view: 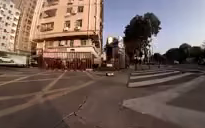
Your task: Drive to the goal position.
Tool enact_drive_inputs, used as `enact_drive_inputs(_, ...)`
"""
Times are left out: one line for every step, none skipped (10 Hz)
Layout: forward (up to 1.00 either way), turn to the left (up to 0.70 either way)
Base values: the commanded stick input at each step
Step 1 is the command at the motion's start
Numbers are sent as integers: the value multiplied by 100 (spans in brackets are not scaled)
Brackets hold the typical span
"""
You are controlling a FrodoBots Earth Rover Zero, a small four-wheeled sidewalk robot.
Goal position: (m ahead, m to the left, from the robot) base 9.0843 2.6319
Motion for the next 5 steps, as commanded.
enact_drive_inputs(45, 0)
enact_drive_inputs(45, 0)
enact_drive_inputs(45, 0)
enact_drive_inputs(45, 0)
enact_drive_inputs(45, 0)
